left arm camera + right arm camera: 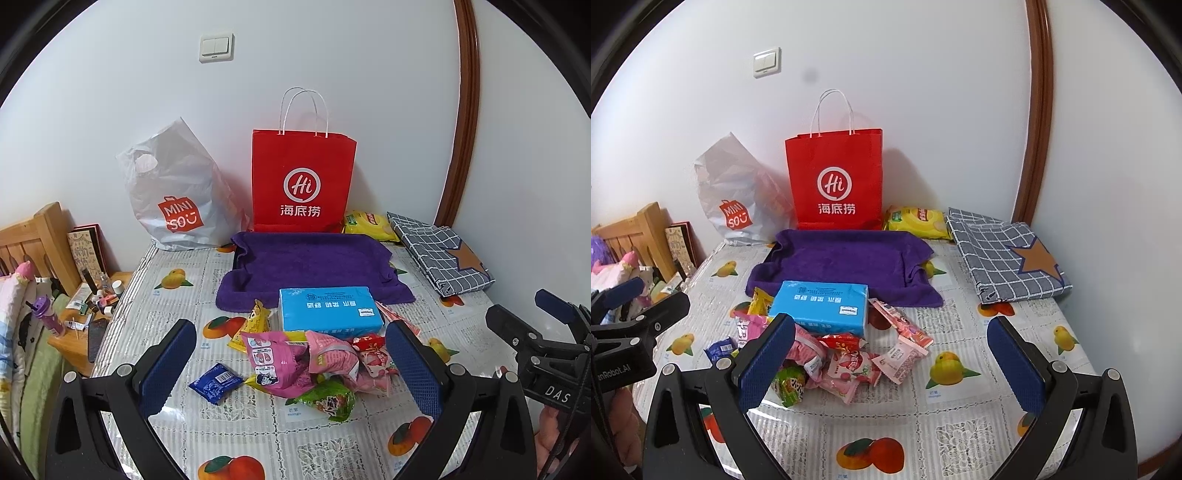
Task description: Organize snacks
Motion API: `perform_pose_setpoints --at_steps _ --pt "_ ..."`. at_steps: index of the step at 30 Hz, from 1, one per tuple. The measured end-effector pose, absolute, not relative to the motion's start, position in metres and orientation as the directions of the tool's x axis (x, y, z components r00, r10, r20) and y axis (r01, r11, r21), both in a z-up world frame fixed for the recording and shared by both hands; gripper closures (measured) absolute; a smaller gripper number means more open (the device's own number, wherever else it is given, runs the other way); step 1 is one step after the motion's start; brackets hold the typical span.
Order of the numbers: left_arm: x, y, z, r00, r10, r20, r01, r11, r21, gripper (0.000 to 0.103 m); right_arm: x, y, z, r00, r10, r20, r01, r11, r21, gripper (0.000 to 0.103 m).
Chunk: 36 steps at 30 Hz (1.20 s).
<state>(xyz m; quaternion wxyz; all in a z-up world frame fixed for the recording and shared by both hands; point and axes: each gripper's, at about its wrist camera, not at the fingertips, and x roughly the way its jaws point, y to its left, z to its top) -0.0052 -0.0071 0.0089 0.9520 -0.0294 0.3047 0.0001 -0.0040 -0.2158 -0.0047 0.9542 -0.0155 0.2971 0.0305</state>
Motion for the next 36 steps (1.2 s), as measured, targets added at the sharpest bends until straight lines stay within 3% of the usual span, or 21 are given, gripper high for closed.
perform_pose_setpoints --at_steps 36 --pt "-0.0132 -0.0064 0.0061 0.822 -0.02 -0.569 -0.016 0.998 -0.058 0.0 -0.0084 -0.2137 -0.004 0.826 0.048 -0.561 -0.062 0.998 -0.006 0.0"
